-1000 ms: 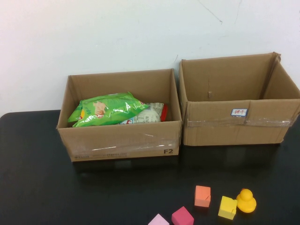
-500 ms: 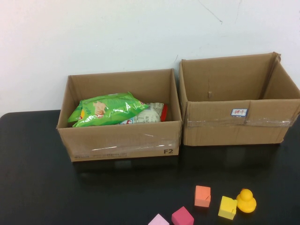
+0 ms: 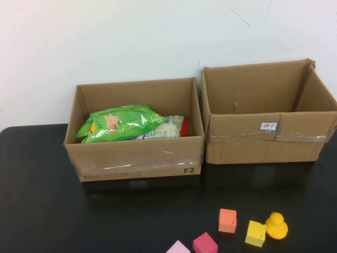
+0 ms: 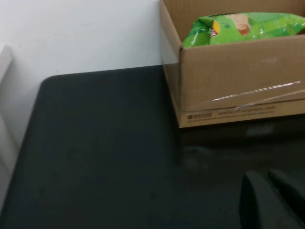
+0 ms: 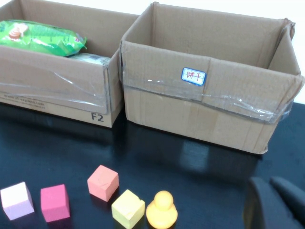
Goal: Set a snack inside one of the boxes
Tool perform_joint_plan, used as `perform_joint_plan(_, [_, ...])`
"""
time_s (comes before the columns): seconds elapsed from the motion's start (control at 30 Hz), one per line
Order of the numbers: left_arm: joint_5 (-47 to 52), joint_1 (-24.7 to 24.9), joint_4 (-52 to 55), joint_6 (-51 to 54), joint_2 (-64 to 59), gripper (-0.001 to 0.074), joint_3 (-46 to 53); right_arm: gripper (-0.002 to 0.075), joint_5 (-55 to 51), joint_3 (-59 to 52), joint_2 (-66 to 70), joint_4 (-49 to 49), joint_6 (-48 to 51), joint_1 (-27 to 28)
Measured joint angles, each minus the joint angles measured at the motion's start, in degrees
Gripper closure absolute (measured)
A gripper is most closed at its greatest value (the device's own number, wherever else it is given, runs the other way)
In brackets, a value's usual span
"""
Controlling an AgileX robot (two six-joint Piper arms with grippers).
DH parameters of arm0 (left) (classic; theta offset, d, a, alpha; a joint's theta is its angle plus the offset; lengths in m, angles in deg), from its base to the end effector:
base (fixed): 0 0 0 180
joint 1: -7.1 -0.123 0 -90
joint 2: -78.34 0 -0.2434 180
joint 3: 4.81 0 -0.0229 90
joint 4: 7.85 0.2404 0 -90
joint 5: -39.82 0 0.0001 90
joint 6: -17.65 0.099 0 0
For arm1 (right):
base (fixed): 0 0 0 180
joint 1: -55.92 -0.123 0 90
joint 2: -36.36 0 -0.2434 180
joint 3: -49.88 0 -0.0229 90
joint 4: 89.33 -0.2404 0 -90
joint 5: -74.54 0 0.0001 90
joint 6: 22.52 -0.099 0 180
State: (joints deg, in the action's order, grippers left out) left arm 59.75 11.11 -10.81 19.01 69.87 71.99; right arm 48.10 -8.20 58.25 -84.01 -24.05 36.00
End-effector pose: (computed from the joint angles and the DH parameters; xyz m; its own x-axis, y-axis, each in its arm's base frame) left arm 0.0921 -0.0082 0.1755 -0.2632 -0.0064 -0.9647 0.0804 0.9964 -0.0286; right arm 0.0971 0.0308 0.2503 -0.2465 -0.1493 -0.9576 -0.3176 0.9459 -0.0658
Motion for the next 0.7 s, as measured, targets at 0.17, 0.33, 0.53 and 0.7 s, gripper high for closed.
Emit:
perform_joint_plan(0.17, [0.0,0.6,0.1,-2.5,0.0,0.0736,0.0,0.0727,-0.3,0.0,0.0,0.0,0.0,0.0])
perform_joint_plan(0.33, [0.0,0.6,0.1,-3.0,0.0,0.0736,0.0,0.0727,-0.5,0.0,0.0,0.0,0.0,0.0])
perform_joint_plan(0.53, [0.0,0.6,0.1,-3.0,0.0,0.0736,0.0,0.0727,-0.5,0.0,0.0,0.0,0.0,0.0])
perform_joint_plan(0.7, [0.0,0.7,0.1,-3.0,0.0,0.0736,0.0,0.0727,-0.5,0.0,0.0,0.0,0.0,0.0])
